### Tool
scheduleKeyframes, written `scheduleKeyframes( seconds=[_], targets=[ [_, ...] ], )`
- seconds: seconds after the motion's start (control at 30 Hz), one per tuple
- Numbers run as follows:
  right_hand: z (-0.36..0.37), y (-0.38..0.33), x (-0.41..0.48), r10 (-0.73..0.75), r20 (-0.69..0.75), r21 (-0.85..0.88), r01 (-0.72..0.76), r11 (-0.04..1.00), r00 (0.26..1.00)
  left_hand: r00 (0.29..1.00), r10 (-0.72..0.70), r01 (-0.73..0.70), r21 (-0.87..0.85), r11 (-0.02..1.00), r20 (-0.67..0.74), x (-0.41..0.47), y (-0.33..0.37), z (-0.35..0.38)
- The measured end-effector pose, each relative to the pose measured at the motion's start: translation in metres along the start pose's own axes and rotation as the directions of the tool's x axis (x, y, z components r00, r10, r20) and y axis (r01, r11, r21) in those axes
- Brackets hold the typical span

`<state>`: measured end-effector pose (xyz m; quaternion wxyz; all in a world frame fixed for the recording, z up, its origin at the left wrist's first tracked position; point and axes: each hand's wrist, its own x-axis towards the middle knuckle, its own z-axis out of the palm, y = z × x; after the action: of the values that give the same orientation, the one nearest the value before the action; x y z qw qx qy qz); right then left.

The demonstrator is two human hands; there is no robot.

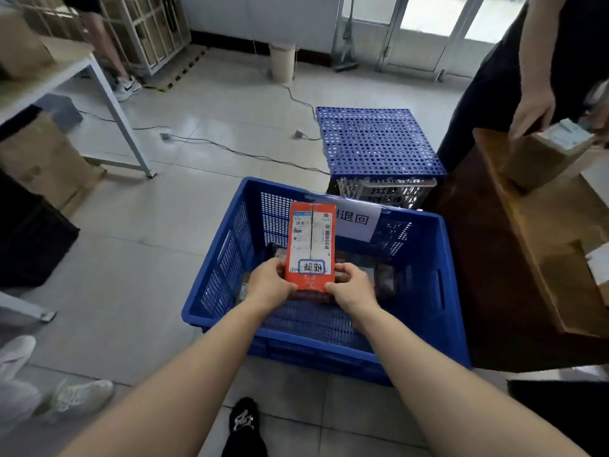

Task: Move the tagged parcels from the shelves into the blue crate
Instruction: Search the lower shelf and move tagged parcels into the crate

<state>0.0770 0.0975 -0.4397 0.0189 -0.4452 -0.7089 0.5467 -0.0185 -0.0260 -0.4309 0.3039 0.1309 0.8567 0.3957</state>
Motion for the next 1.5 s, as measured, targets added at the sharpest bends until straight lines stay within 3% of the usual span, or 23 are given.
scheduleKeyframes(
  seconds=[0.3, 0.57, 1.03, 1.5],
  targets=[
    [0.064, -0.002, 0.077, 0.144, 0.027, 0.054, -0.146, 0.988, 0.989, 0.986, -0.103, 0.098, 0.042, 0.994, 0.130, 0.103, -0.038, -0.022],
    [0.104, 0.029, 0.141, 0.243, 0.081, -0.031, -0.241, 0.970, 0.967, 0.966, -0.236, 0.223, 0.121, 0.967, 0.107, 0.171, -0.085, -0.003],
    [0.198, 0.146, 0.250, 0.414, 0.117, -0.067, -0.409, 0.910, 0.903, 0.893, -0.434, 0.395, 0.251, 0.884, 0.121, 0.280, -0.217, 0.068],
    [0.307, 0.283, 0.325, 0.521, 0.081, -0.068, -0.517, 0.854, 0.850, 0.828, -0.546, 0.487, 0.321, 0.812, 0.125, 0.359, -0.356, 0.139]
  ],
)
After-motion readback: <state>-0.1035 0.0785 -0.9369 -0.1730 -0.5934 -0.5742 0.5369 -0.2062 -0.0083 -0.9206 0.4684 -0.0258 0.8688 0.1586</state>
